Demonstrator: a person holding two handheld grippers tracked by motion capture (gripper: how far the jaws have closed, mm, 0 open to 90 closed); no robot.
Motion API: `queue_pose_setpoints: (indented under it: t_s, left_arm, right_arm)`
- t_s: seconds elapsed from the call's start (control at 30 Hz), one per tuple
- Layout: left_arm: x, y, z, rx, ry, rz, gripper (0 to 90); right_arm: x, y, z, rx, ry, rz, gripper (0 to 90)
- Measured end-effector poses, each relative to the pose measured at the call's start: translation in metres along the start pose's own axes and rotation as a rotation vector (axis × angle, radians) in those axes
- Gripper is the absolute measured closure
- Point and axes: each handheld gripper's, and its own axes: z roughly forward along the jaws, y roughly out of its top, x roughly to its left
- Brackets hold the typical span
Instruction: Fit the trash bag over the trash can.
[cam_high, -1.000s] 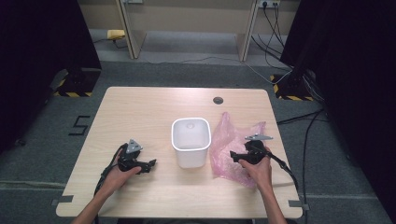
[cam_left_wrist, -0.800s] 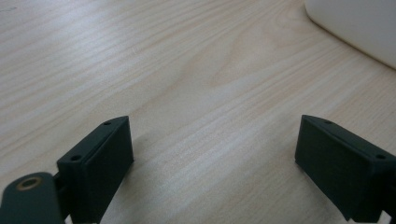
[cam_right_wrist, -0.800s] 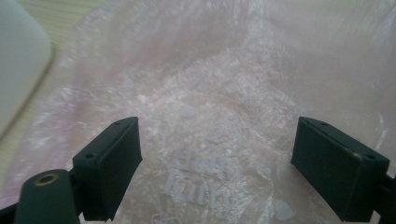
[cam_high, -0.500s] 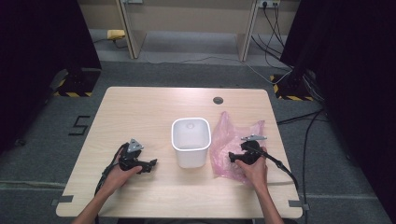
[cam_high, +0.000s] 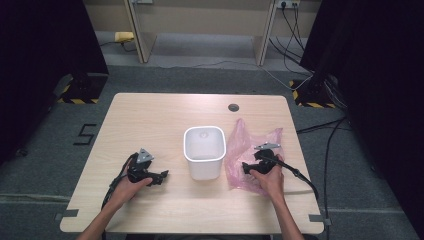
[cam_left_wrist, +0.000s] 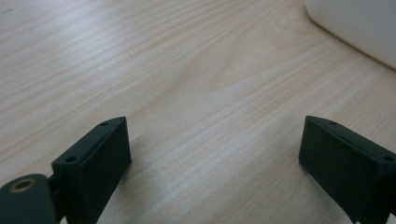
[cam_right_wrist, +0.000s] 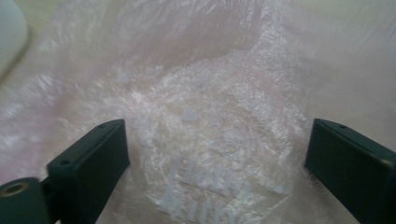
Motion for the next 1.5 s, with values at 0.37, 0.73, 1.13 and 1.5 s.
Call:
queue_pose_setpoints:
  t_s: [0.37,0.73,1.13,1.5]
  left_arm:
    - [-0.001,0.0,0.0,0.0,-0.003,0.002,8.4]
    - [-0.001,0.0,0.0,-0.001,-0.007,0.003,8.4]
    - [-0.002,-0.001,-0.002,-0.003,-0.012,0.006,10.5]
    - [-0.009,0.005,-0.012,-0.005,-0.066,-0.004,15.4]
  right_arm:
    - [-0.001,-0.003,-0.003,-0.105,0.099,-0.084,78.9]
    - [-0.003,0.0,-0.012,-0.172,0.131,-0.1,90.0]
    - [-0.011,0.026,-0.061,-0.368,0.122,-0.104,90.0]
    - [-0.011,0.06,-0.098,-0.503,0.138,-0.12,90.0]
